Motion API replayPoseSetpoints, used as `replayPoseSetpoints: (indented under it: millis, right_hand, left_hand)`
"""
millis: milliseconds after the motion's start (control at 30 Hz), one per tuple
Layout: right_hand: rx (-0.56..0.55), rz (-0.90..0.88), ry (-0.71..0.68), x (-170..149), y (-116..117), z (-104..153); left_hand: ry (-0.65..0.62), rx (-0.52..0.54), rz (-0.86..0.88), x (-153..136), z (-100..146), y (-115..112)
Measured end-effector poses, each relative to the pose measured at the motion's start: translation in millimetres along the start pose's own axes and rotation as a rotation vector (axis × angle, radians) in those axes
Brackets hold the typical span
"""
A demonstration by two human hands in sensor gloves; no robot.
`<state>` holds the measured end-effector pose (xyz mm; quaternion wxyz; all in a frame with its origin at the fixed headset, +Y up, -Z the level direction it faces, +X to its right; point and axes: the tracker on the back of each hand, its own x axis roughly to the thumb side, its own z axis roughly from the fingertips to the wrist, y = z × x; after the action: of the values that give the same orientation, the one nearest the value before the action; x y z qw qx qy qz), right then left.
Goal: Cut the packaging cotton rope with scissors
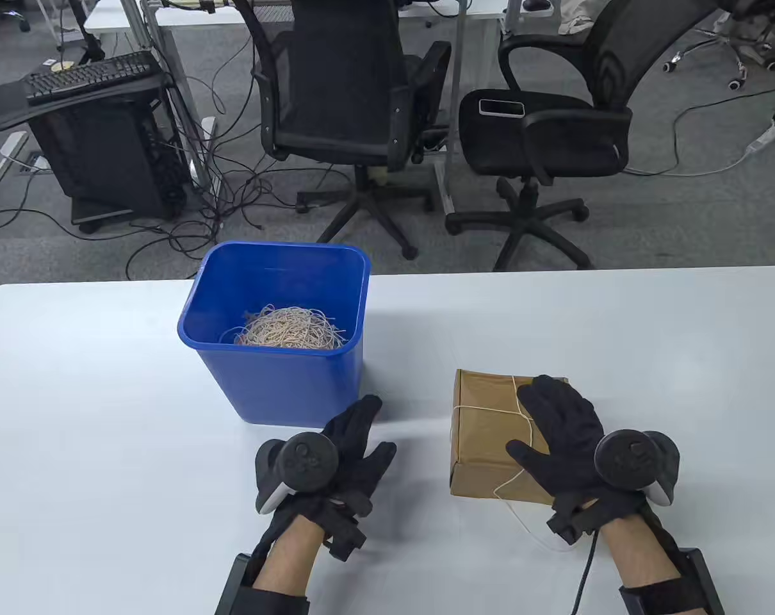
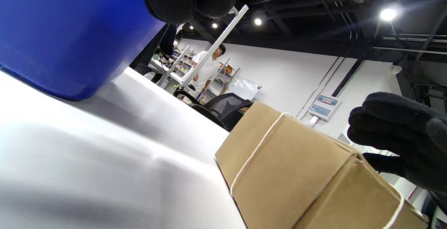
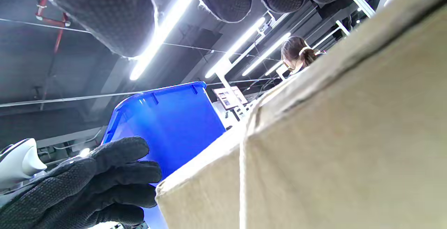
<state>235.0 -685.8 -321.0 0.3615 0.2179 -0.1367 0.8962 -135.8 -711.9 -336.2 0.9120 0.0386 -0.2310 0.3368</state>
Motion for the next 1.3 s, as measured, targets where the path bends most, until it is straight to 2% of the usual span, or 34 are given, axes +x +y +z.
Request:
replayPoseSetpoints:
  millis: [533,867,1100,1200,1300]
  right_hand:
    - [-0.009,0.003,0.007,0.5,-3.7,4.8]
    - [-0.046,0.027,0.024,-2.8,-11.9,16.6]
    - [-0.227,0.114,-0.028,11.2,-15.8,6.8]
    - [-0.154,0.146,-0.052,19.7,-14.8,-9.8]
    - [0.074,0.158,-0.03,21.6,-8.9,-32.2]
  left_hand:
    - [-0.011,-0.01,-0.004,0.9,1.5,-1.6]
    - [-0.009,-0.023,0.002,1.7,3.6,-4.8]
    - [-0.013,-0.02,0.029,2.3,3.7,-4.5]
    - [-0.013,-0.02,0.036,2.0,3.5,-4.6]
    - [-0.014,-0.023,0.04,1.8,3.5,-4.9]
